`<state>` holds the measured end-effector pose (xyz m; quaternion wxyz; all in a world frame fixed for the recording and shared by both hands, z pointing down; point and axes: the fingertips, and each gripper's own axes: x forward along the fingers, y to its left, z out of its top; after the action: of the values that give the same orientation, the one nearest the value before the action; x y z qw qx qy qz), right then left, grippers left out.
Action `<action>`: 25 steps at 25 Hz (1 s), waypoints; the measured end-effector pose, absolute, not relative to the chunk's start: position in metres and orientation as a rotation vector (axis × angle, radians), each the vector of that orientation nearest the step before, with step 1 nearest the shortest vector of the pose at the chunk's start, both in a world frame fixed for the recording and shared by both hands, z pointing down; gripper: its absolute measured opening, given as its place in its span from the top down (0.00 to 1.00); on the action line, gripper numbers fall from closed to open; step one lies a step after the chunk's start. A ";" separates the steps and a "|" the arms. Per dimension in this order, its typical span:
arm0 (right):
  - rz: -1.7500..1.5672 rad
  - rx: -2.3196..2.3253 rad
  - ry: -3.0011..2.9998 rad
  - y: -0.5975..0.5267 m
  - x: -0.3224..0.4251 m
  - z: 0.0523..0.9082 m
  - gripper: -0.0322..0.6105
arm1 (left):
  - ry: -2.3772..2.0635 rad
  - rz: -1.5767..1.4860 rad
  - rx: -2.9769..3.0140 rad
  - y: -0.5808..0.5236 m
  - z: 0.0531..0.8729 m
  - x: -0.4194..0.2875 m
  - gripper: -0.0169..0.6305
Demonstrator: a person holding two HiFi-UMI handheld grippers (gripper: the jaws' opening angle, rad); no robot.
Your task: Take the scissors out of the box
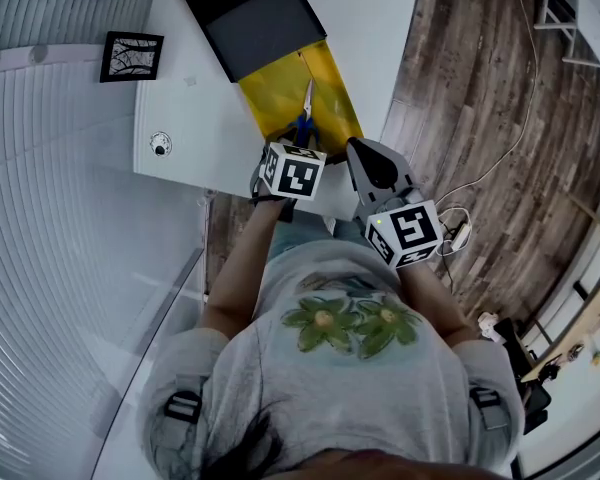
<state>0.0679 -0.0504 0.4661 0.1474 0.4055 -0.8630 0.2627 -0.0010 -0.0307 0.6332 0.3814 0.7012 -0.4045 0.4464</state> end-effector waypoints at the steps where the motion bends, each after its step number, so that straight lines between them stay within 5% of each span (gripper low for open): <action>1: 0.756 1.165 -2.481 -0.051 0.068 0.467 0.94 | -1.030 1.143 1.785 -0.031 0.635 -0.001 0.82; 25: 0.767 1.169 -2.467 -0.066 0.071 0.473 0.94 | -1.028 1.338 1.713 -0.031 0.656 -0.003 0.82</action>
<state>0.0713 -0.0663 0.4733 0.1523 0.4075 -0.8598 0.2673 -0.0033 -0.0314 0.6557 0.3602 0.6647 -0.3989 0.5190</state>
